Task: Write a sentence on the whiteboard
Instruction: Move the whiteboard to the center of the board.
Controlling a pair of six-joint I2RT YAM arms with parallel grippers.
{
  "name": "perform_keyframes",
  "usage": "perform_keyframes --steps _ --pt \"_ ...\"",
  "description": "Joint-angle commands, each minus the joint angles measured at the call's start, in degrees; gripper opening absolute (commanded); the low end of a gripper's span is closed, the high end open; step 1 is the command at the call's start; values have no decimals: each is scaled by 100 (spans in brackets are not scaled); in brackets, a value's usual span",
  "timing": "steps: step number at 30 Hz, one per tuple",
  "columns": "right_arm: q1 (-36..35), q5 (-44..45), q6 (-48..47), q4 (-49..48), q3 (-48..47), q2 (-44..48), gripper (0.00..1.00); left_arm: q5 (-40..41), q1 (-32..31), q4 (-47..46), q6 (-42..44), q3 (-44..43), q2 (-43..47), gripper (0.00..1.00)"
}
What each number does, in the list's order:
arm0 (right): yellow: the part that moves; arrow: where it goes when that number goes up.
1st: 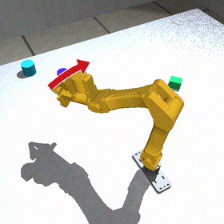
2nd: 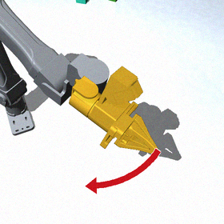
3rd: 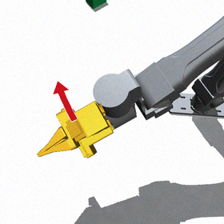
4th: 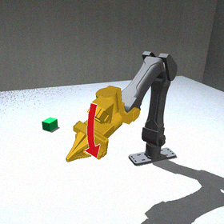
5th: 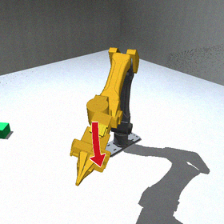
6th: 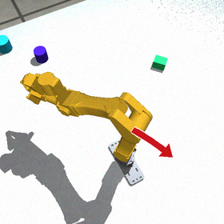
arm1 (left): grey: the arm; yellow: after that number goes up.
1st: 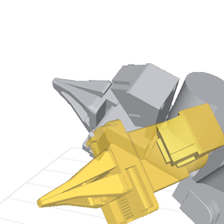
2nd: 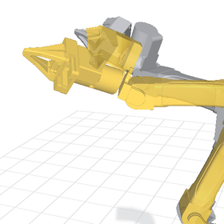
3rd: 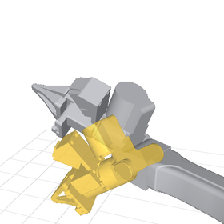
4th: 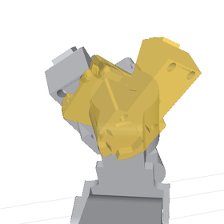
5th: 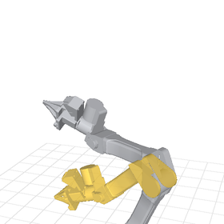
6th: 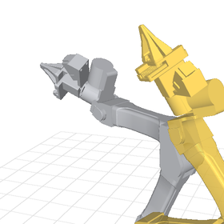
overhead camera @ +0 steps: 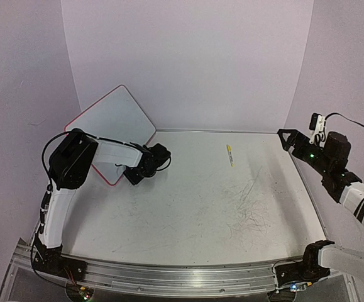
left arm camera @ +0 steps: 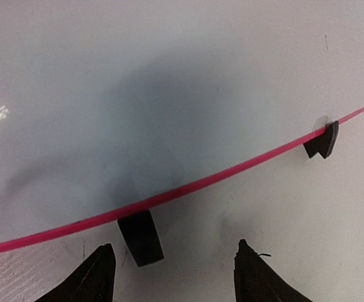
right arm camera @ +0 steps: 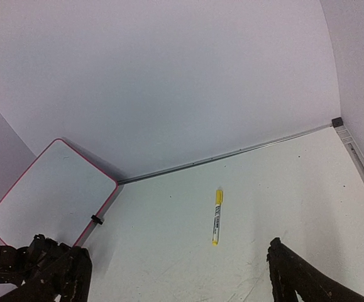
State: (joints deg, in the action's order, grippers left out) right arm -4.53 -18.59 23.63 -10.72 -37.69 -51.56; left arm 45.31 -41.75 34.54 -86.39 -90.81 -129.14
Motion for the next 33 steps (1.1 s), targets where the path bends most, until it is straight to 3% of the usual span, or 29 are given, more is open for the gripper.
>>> perform_keyframes --steps 1,9,13,20,33 --pt "0 81 -87 -88 -23 65 98 239 161 195 127 -306 -180 63" --pt "3 81 -87 -92 -9 5 98 433 289 211 312 -552 -400 57" --pt "-4 40 -59 -94 21 -19 98 469 351 211 429 -581 -448 61" --pt "-1 19 -26 -97 60 23 98 567 361 204 297 -320 -344 41" --pt "-1 -67 89 -176 107 -38 98 611 344 150 546 100 -3 28"
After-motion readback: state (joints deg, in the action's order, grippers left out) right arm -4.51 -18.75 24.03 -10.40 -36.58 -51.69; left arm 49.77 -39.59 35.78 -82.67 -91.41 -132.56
